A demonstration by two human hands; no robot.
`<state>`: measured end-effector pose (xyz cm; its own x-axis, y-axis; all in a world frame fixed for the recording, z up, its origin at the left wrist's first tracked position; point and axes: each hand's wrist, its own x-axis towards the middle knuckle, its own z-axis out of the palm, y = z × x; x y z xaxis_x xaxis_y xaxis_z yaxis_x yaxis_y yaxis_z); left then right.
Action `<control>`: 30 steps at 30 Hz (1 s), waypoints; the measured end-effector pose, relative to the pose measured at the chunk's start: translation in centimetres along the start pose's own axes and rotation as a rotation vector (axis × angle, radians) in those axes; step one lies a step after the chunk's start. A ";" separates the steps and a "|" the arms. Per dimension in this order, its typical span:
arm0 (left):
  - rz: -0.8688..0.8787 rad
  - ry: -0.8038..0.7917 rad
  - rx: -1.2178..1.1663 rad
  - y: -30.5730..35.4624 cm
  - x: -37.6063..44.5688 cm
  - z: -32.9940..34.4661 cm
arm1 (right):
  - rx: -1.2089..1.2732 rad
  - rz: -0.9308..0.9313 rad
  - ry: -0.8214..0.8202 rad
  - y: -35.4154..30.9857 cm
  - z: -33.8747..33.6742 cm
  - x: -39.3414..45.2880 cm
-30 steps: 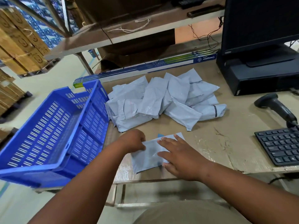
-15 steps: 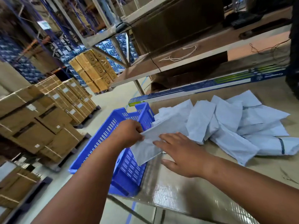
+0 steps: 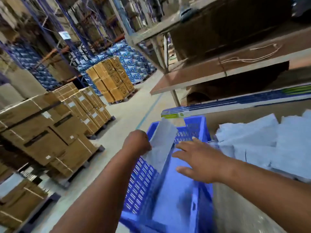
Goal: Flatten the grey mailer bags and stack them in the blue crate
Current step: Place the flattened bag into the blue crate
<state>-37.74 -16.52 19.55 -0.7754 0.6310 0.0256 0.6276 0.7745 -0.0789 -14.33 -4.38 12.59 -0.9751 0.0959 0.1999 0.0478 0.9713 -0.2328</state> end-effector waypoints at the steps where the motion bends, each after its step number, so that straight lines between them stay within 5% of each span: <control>1: 0.014 -0.015 0.025 -0.9 1.4 1.4 | -0.022 0.012 -0.023 -0.2 0.6 1.6; 13: -0.029 -0.171 0.087 -1.6 8.2 12.5 | 0.071 0.195 -0.114 -1.2 5.2 7.2; 20: -0.089 -0.160 0.141 -0.3 8.2 13.2 | 0.047 0.220 -0.054 -1.4 5.3 6.4; 26: -0.063 -0.347 0.256 -0.5 8.5 12.1 | 0.072 0.250 -0.045 -1.2 5.6 6.2; 30: -0.052 -0.256 0.216 -1.1 7.4 12.1 | 0.080 0.267 -0.082 -1.2 5.7 6.3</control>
<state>-45.01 -13.28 7.74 -0.8157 0.5374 -0.2140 0.5784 0.7607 -0.2945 -21.79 -6.16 8.72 -0.9447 0.3249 0.0443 0.2912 0.8935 -0.3417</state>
